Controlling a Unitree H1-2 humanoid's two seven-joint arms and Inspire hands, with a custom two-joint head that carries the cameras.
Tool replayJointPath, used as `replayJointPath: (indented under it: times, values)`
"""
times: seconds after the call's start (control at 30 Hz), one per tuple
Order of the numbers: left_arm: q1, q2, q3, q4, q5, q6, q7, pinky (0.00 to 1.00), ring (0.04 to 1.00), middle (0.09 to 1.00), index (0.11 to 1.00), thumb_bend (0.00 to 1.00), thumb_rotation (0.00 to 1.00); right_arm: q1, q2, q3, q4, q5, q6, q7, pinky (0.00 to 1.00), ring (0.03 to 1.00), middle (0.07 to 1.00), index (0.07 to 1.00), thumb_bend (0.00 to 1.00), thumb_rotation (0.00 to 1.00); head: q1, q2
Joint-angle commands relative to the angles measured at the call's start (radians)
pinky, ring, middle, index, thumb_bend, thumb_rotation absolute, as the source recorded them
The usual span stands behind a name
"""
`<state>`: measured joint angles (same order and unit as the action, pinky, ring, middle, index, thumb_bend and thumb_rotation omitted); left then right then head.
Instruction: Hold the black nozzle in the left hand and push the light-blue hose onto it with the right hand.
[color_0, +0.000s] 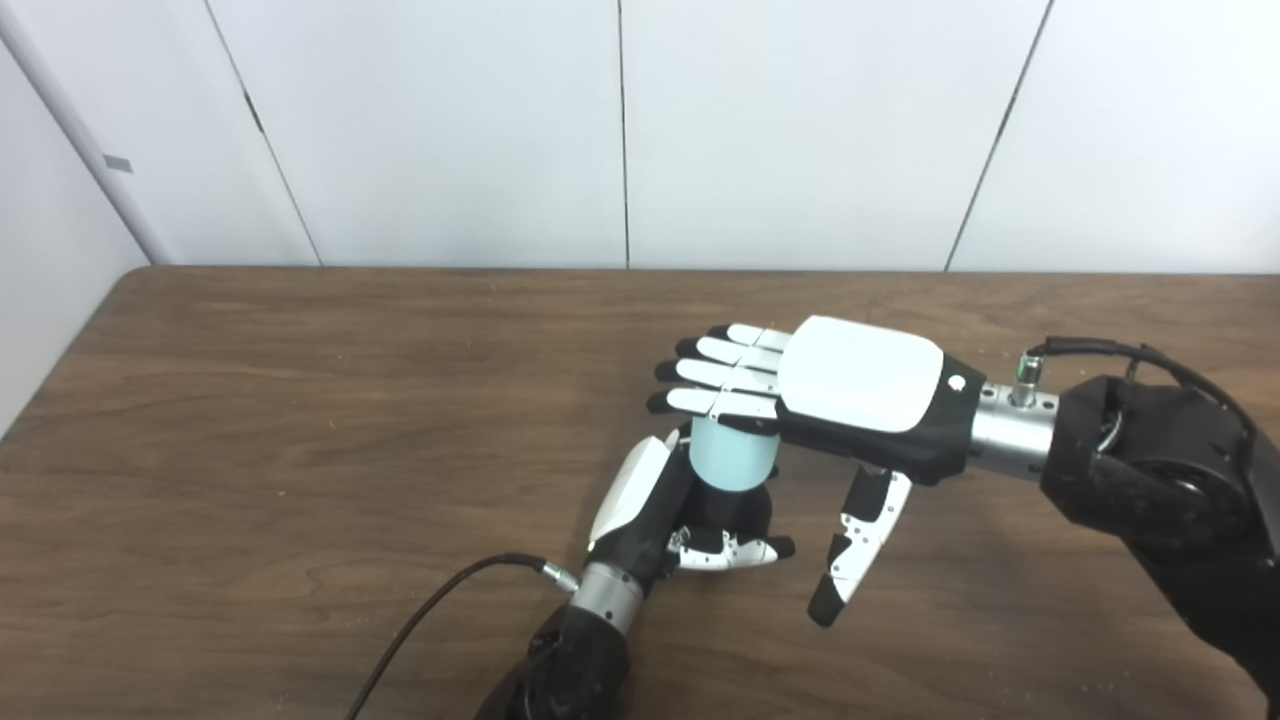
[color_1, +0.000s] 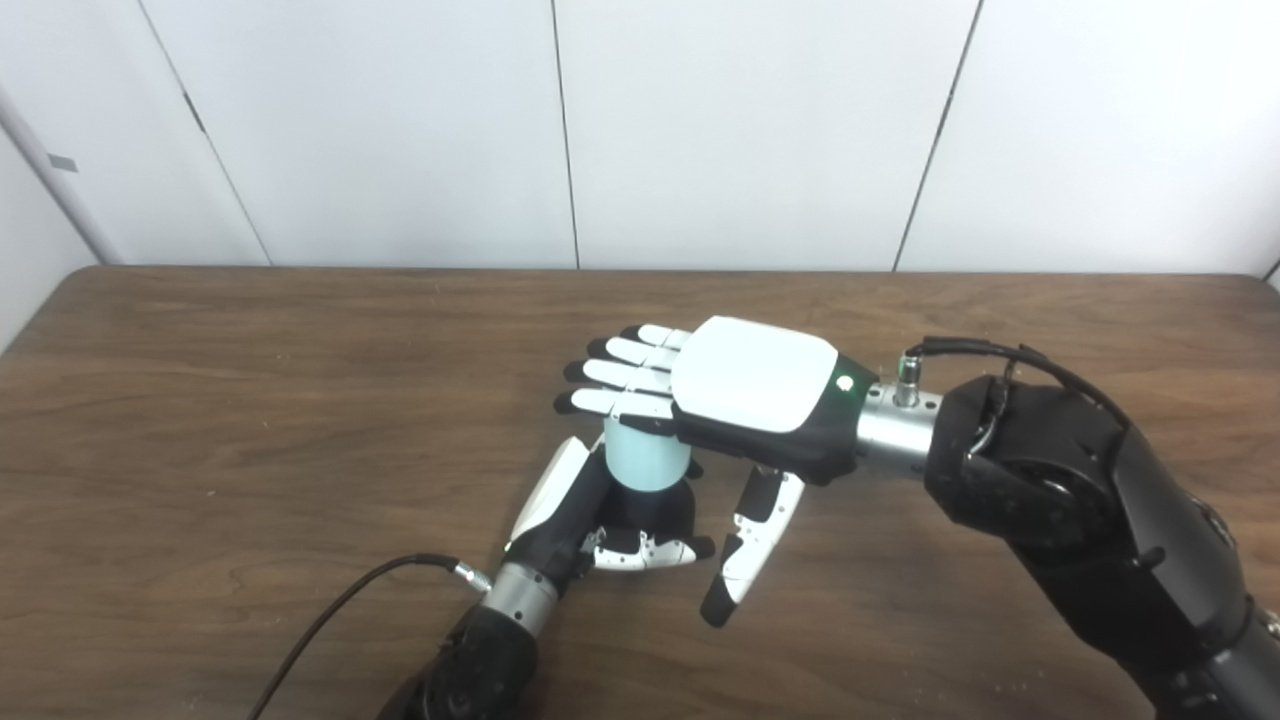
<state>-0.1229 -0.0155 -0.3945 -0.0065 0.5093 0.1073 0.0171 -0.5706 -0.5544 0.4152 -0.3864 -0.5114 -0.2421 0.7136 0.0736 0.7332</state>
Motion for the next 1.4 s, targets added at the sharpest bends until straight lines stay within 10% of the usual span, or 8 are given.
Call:
replayJointPath:
  times: [0.0,1.37]
  values:
    - [0.036,0.007,-0.004,0.014,0.001,0.007,-0.014,1.0,0.862,0.807,0.489,0.51,0.07,0.007,-0.035,0.029,-0.009,-0.004,0.002,0.074,1.0,1.0,0.998,0.957,0.92,0.71,0.002,0.001]
    - [0.021,0.014,-0.009,0.012,0.018,0.023,-0.04,1.0,0.862,0.821,0.489,0.51,0.07,0.069,-0.04,0.048,0.007,-0.071,-0.099,-0.037,1.0,1.0,1.0,0.981,0.9,0.72,0.002,0.008]
